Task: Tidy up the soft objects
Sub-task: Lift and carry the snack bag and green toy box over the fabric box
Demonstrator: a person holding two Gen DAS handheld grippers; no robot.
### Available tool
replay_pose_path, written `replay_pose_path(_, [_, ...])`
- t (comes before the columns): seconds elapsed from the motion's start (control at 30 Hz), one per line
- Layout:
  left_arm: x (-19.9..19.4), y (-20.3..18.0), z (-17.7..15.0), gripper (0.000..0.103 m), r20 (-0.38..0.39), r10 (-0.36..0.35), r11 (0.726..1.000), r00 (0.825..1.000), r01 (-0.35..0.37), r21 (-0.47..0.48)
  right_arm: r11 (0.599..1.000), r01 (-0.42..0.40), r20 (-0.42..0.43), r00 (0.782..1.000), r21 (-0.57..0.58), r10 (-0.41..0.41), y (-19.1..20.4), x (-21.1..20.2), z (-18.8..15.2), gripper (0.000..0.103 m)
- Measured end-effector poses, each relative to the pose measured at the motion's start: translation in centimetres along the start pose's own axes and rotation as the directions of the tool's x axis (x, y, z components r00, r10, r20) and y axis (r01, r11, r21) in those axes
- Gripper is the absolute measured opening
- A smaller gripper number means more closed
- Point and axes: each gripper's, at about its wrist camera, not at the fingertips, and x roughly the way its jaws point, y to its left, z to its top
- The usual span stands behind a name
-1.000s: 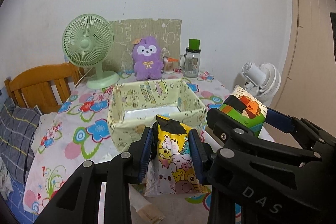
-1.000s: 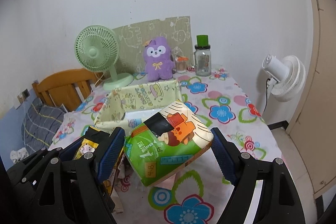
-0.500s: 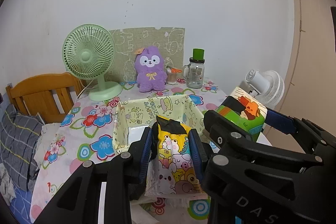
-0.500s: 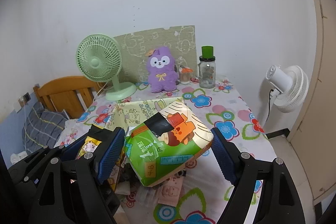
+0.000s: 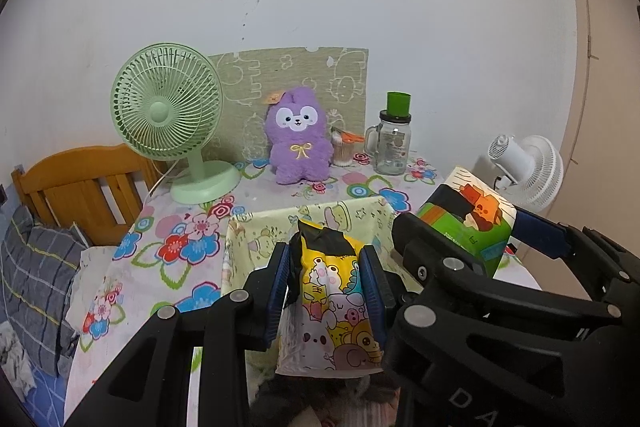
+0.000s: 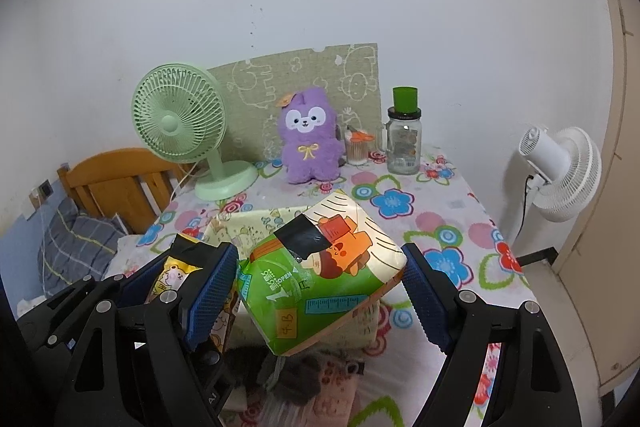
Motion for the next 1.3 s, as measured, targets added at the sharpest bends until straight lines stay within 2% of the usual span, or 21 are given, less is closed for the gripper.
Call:
replay_pose_path(0.5, [5.5, 1.9, 2.2, 0.036, -0.030, 0.021, 1.000, 0.999, -0.021, -0.008, 1.000, -0.026, -0.024, 0.999, -0.003, 0.026, 0.5, 5.9, 2.3, 0.084])
replay_pose_path(0.9, [11.6, 3.5, 2.1, 0.038, -0.146, -0.020, 0.998, 0.989, 0.012, -0.055, 0.998, -0.063, -0.096, 0.993, 0.018, 0.064, 0.5, 12.3, 2.5, 0.084])
replay_pose_path(1.1, [13.6, 3.8, 1.5, 0.040, -0.199, -0.028, 0.997, 0.980, 0.014, -0.071, 0.999, -0.049, -0.134, 0.990, 0.007, 0.049, 0.4, 14.5, 2.3, 0.084])
replay_pose_path(1.3, [14.7, 4.1, 1.3, 0.041, -0.208, -0.029, 0.998, 0.978, 0.015, -0.069, 0.998, -0.060, -0.163, 0.985, 0.015, 0.062, 0.3, 15.8, 2.0, 0.086])
